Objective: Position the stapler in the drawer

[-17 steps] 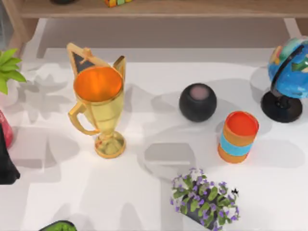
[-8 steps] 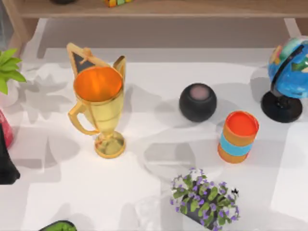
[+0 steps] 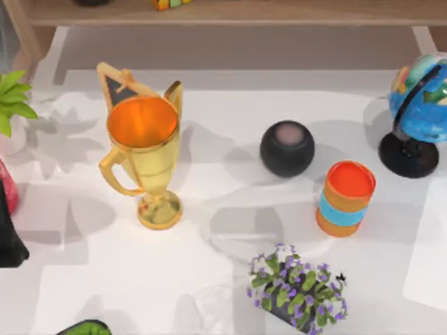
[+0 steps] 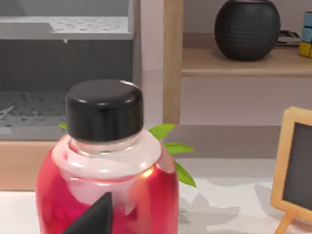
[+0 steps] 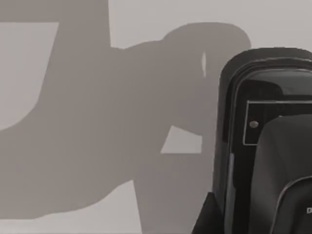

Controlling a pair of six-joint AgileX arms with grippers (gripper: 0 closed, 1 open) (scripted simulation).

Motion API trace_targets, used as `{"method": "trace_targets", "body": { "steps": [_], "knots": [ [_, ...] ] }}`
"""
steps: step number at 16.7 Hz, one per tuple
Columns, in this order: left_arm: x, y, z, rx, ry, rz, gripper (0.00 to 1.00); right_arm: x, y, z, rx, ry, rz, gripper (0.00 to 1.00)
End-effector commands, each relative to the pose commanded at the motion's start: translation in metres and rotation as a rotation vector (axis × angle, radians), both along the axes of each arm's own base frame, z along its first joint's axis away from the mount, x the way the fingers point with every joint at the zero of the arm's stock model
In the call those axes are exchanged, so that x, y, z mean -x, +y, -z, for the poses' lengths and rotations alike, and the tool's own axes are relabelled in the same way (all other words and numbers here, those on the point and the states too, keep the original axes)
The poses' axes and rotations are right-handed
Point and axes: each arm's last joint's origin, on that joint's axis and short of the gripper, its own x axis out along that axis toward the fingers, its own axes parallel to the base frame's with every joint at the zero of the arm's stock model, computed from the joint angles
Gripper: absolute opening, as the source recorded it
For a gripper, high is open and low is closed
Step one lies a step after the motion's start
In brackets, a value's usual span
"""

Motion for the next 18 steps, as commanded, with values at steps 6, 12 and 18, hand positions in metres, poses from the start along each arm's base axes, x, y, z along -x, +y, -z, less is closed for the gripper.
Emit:
{"method": "trace_targets", "body": {
  "steps": [6,12,18],
  "knots": [
    [0.000,0.000,0.000,0.000,0.000,0.000,1.00,0.021,0.000,-0.107,0.101,-0.227,0.131,0.00],
    [0.000,0.000,0.000,0.000,0.000,0.000,1.00,0.015,-0.002,-0.086,0.098,-0.188,0.114,0.00],
    [0.000,0.000,0.000,0.000,0.000,0.000,1.00,0.001,-0.002,0.010,0.000,0.003,0.002,0.00]
  ]
}}
